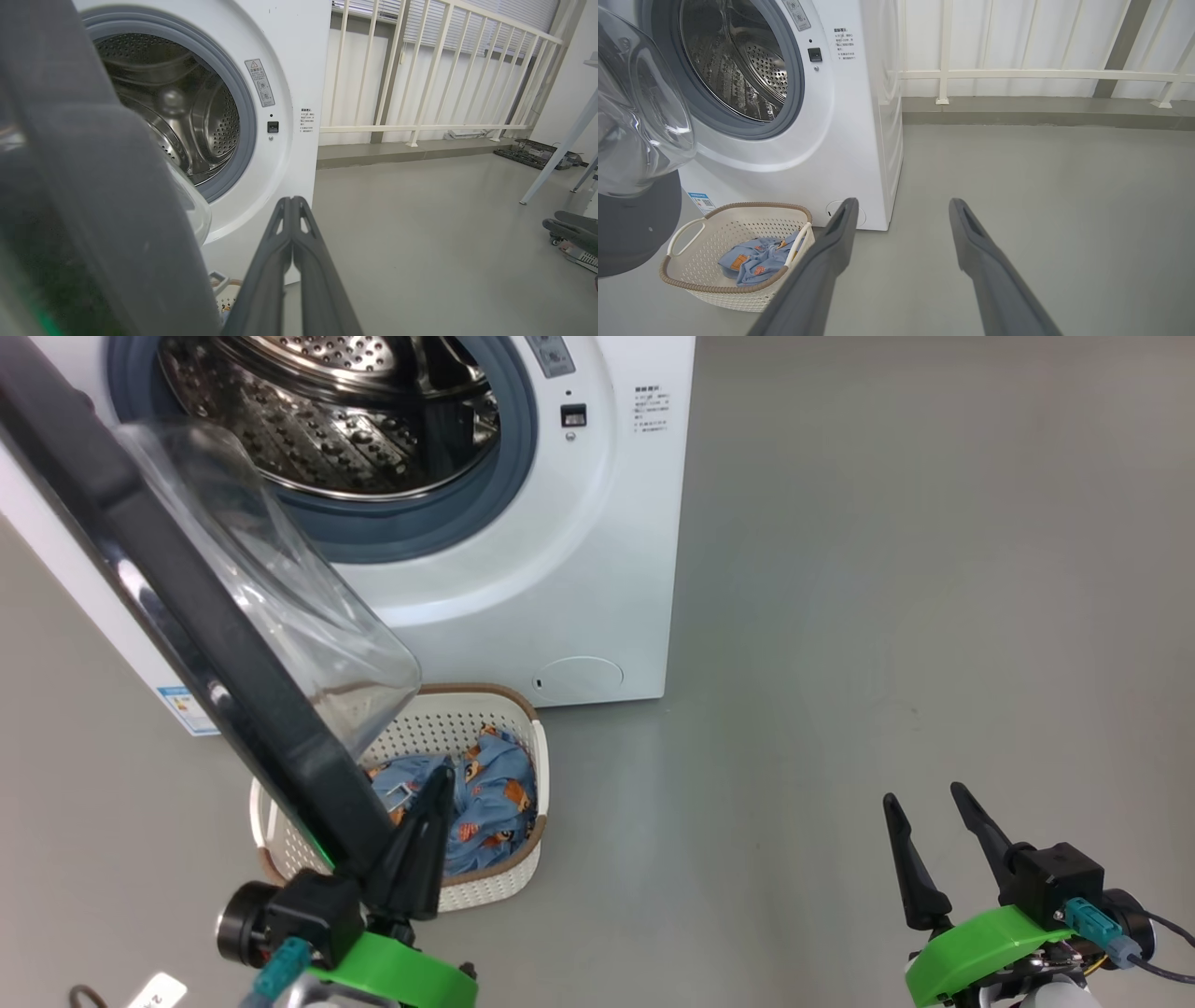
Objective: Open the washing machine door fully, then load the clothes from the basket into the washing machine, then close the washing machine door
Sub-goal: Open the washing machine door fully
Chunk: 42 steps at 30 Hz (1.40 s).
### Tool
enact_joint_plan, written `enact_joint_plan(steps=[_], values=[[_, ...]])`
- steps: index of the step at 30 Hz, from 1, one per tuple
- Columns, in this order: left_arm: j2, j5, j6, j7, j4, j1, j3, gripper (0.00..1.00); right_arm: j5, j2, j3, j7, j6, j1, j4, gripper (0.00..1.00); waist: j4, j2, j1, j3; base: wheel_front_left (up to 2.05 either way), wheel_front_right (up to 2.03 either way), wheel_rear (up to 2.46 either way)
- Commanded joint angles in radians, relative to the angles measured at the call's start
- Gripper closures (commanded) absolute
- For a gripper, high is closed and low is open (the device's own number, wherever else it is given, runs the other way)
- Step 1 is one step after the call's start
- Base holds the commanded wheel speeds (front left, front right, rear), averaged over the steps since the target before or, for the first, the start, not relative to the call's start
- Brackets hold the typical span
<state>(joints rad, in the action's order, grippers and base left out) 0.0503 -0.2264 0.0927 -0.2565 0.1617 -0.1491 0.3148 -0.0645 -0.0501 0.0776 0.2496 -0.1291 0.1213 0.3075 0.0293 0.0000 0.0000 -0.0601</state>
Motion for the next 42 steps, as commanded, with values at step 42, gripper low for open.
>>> enact_joint_plan(steps=[42], values=[[0.010, -0.013, -0.046, -0.005, 0.007, 0.067, -0.310, 1.00, -0.020, 0.000, -0.022, 0.012, -0.002, 0.021, -0.005, 0.00, 0.216, 0.0000, 0.0000, 0.027, 0.00, 0.00, 0.00]])
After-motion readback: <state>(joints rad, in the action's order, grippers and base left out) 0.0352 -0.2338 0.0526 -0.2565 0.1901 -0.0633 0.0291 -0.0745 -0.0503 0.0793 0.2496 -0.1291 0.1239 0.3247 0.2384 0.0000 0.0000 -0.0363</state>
